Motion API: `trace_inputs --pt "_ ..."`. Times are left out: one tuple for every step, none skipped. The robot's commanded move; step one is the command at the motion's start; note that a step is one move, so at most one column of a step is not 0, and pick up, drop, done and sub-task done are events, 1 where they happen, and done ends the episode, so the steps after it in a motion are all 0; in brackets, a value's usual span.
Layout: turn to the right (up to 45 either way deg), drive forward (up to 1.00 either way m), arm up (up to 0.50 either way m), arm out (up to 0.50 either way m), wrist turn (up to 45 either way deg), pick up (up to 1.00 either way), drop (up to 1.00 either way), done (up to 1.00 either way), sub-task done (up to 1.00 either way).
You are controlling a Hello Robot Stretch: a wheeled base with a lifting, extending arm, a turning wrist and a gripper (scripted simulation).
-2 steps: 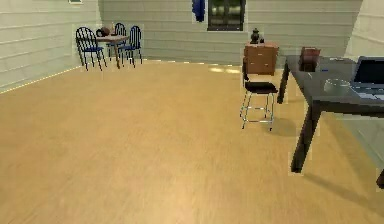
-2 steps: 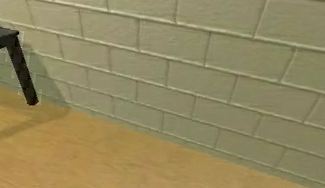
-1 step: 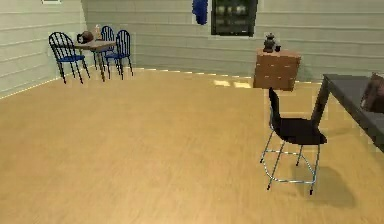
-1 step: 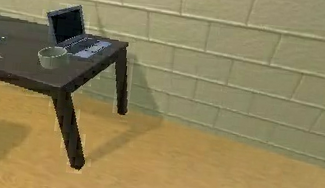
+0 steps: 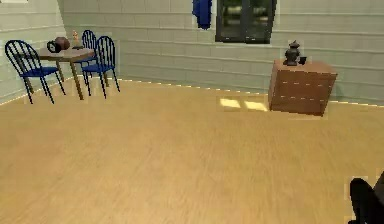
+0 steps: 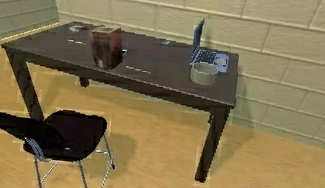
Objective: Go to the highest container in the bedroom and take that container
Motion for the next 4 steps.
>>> trace_inputs --pt "-6.0 0.00 0.00 0.00 0.0 0.00 0.00 0.00 0.00" --pt "0.0 0.30 0.00 0.00 0.0 0.00 0.00 0.00 0.00" --pt "21.0 0.00 0.00 0.00 0.0 0.00 0.00 0.00 0.00" --pt "0.0 0.80 0.00 0.00 0.0 0.00 0.00 0.00 0.00"
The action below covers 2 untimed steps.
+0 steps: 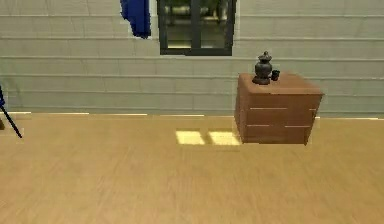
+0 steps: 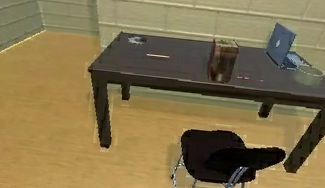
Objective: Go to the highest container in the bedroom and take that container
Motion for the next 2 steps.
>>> trace_inputs --pt "24.0 0.00 0.00 0.00 0.0 0.00 0.00 0.00 0.00" --pt "0.0 1.00 0.00 0.00 0.0 0.00 0.00 0.00 0.00"
